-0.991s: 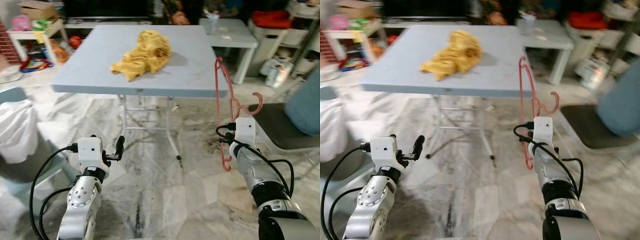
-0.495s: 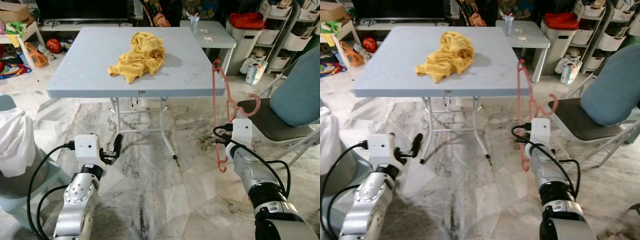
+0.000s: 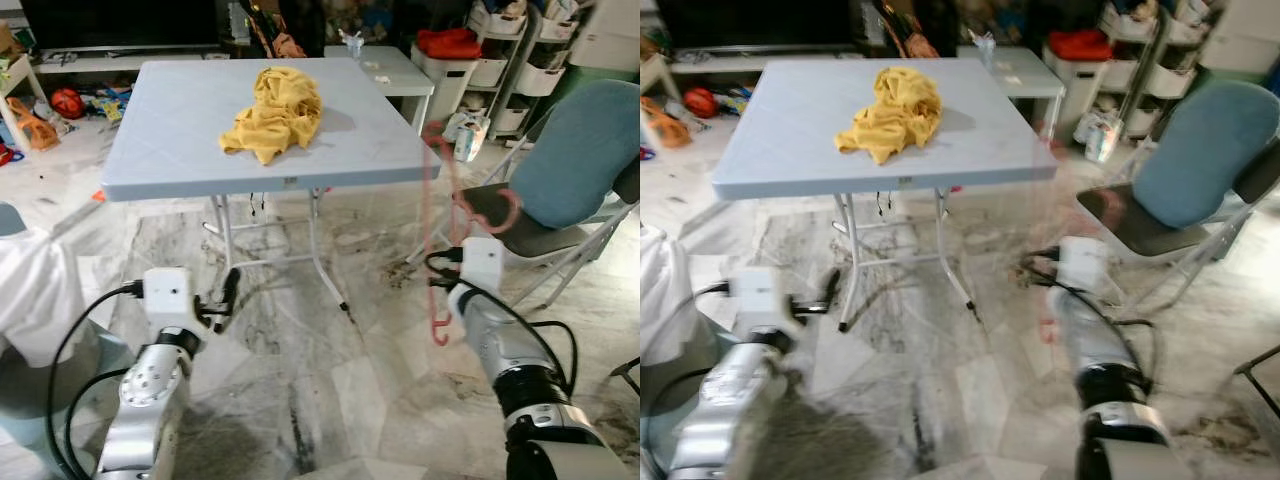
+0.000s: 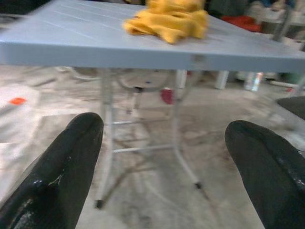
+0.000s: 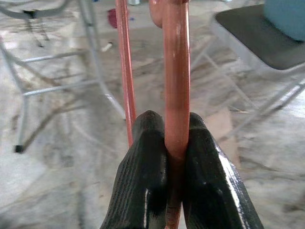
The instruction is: Hang hanger
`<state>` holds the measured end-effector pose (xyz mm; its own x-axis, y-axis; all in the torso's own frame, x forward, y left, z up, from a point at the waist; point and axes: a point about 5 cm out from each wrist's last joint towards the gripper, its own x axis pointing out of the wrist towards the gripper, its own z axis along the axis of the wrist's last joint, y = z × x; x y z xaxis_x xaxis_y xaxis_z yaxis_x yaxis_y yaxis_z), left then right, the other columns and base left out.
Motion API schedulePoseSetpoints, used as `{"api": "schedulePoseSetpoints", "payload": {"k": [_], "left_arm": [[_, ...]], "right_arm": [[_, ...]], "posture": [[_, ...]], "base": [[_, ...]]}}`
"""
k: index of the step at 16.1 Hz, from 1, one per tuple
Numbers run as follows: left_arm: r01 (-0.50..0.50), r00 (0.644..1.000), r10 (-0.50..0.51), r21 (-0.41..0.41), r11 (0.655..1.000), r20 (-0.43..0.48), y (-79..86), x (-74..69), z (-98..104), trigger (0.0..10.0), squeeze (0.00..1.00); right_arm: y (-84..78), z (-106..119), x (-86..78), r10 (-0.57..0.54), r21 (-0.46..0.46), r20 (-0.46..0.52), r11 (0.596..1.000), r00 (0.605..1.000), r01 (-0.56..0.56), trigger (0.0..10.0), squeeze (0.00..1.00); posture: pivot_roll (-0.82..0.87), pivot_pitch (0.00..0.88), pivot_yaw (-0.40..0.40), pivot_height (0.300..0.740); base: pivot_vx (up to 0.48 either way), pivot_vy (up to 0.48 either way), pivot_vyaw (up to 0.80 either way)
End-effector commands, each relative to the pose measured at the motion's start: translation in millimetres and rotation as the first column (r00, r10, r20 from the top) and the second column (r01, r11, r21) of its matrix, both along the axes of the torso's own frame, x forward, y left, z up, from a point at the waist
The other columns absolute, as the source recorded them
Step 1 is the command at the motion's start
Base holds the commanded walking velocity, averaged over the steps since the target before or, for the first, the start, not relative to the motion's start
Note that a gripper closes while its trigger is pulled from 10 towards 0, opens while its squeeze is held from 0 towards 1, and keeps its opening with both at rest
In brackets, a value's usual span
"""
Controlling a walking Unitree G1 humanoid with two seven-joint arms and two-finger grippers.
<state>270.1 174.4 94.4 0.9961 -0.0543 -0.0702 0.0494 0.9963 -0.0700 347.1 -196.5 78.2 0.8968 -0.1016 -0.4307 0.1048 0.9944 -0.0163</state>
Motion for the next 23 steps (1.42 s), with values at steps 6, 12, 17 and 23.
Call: {"api": "schedulePoseSetpoints", "payload": {"k": [6,12,17,23], "left_arm": [[0.075,0.997,-0.075,-0.045,0.996,0.004,-17.0,4.0,0.3,10.0,0.0],[0.143,0.989,-0.139,-0.085,0.986,0.047,-22.3,2.1,3.0,10.0,0.0],[0.174,0.984,-0.168,-0.12,0.977,0.063,-24.7,2.1,4.8,10.0,0.0],[0.184,0.982,-0.177,-0.131,0.974,0.061,-25.1,2.3,4.2,10.0,0.0]], "right_arm": [[-3.9,12.7,4.1,-0.018,0.061,0.013,0.998,1.0,0.017,10.0,0.0],[-4.0,11.7,2.4,-0.016,0.045,0.016,0.999,1.0,0.016,10.0,0.0],[-2.1,6.3,-0.8,-0.016,0.054,-0.011,0.998,1.0,0.016,10.0,0.0],[-2.8,6.3,-1.1,-0.022,0.049,-0.012,0.999,1.0,0.023,10.0,0.0]], "posture": [[-0.05,0.0,-0.016,0.74],[-0.06,0.0,-0.016,0.74],[-0.06,0.0,-0.012,0.74],[-0.06,0.0,-0.012,0.74]], "base": [[0.0,0.48,0.0],[0.0,0.135,0.0],[0.244,0.0,-0.16],[0.415,0.0,-0.8]]}}
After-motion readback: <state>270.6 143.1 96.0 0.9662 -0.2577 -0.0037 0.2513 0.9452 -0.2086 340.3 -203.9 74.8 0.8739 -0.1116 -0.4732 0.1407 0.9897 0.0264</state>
